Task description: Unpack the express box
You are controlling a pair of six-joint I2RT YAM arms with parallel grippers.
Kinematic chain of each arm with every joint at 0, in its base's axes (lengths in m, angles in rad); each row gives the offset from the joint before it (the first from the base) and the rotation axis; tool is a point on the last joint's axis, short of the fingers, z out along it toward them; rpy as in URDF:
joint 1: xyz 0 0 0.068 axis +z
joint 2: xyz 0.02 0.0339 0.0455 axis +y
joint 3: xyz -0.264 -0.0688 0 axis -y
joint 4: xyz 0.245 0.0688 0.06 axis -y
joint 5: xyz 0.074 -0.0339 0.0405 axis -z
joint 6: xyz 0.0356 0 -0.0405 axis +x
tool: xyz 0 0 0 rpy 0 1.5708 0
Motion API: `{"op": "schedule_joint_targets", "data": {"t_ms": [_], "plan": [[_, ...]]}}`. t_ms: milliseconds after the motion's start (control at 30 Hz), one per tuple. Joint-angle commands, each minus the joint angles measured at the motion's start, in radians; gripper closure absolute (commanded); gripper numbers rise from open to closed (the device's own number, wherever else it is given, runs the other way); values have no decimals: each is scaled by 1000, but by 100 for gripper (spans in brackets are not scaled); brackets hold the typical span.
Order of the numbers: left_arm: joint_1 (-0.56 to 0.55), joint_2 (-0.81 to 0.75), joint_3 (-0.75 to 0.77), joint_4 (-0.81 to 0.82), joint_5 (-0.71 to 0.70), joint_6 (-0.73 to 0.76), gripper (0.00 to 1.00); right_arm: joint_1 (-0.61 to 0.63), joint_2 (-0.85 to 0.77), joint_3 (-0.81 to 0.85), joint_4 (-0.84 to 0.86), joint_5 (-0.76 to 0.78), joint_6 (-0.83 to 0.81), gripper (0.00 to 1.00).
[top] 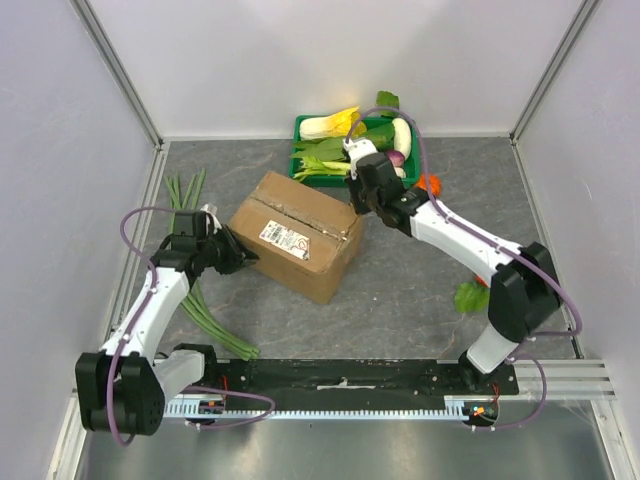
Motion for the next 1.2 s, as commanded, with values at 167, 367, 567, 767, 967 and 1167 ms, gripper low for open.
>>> {"op": "schedule_joint_targets", "data": {"t_ms": [167, 367, 567, 767, 967, 1167], "plan": [[-1, 199, 183, 230, 54, -9, 65, 146, -219, -159, -94, -31, 25, 100], [0, 259, 272, 198, 19, 41, 60, 317, -196, -141, -137, 15, 88, 100], [12, 241, 366, 18, -272, 61, 54, 378, -155, -53, -229, 251, 157, 100], [23, 140, 422, -72, -326, 133, 35, 377, -253, 25, -296, 282, 58, 100], [29, 51, 386, -88, -100, 244, 28, 377, -383, 68, -288, 128, -102, 100], [29, -11, 291, -72, 29, 313, 24, 377, -482, -22, -45, -160, -174, 100]]}}
